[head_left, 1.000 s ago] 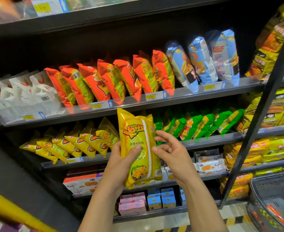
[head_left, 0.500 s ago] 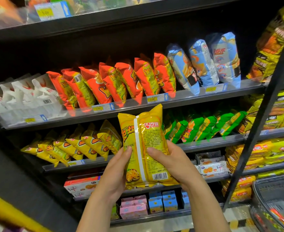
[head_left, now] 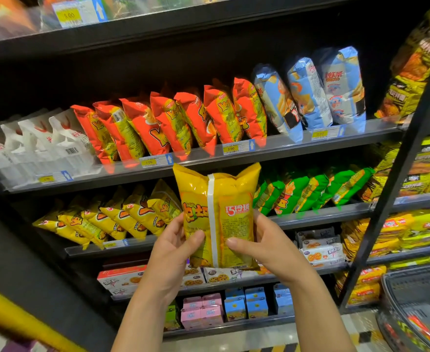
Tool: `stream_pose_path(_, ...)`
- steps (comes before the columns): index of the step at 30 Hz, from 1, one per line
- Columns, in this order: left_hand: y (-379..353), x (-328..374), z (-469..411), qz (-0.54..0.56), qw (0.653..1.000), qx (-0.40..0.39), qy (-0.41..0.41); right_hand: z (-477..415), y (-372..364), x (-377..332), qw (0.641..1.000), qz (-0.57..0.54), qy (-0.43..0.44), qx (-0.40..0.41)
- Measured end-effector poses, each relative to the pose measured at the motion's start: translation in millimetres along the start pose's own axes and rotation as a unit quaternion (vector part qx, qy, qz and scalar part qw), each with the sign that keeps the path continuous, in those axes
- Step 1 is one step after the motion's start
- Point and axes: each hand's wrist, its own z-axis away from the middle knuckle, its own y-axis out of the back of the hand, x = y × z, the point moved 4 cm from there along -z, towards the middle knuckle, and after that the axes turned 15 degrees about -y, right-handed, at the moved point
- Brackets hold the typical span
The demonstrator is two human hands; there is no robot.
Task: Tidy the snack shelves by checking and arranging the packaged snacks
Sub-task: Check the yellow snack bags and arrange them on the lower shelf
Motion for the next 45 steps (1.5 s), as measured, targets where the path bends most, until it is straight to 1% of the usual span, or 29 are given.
stream_pose_path(4,-3,-6,3,-0.015,0.999,-0.028,-0.006,0,9,8,1.000,-0.009,-0.002,-0.027)
stream_pose_path(8,-7,-12,6,-0.020,0.998,-0.055,0.003,0,15,15,0.999,-0.034,-0.013,-0.031)
stream_pose_path(12,-5,-11,8,-0.006,0.997,-0.070,0.037,-7,14,23,0.996,-0.070,-0.040,-0.037)
stream_pose_path(14,-3,-13,9,-0.006,0.997,-0.064,0.050,-13,10,29,0.994,-0.086,-0.060,-0.040)
stream_pose_path(17,6,-16,9,-0.026,0.997,-0.026,0.065,-25,2,39,0.993,-0.087,-0.076,-0.034)
stream_pose_path(20,20,-20,6,-0.055,0.996,0.019,0.071,-41,-4,48,0.994,-0.063,-0.085,-0.008)
stream_pose_path(25,45,-39,-4,-0.071,0.986,0.110,0.100,-75,-18,64,0.991,-0.047,-0.120,0.031)
stream_pose_path(28,61,-51,-18,-0.105,0.974,0.173,0.101,-92,-22,66,0.988,-0.021,-0.129,0.079)
stream_pose_path(31,71,-67,-39,-0.128,0.962,0.220,0.093,-112,-21,67,0.983,-0.036,-0.134,0.124)
stream_pose_path(35,73,-93,-77,-0.173,0.945,0.262,0.088,-144,-14,68,0.974,-0.042,-0.140,0.175)
stream_pose_path(39,71,-118,-115,-0.225,0.929,0.277,0.100,-185,-8,65,0.965,-0.040,-0.131,0.225)
stream_pose_path(42,68,-137,-140,-0.248,0.919,0.283,0.116,-216,-6,64,0.956,-0.021,-0.124,0.263)
stream_pose_path(45,65,-150,-160,-0.252,0.912,0.302,0.118,-247,-4,69,0.940,0.014,-0.139,0.312)
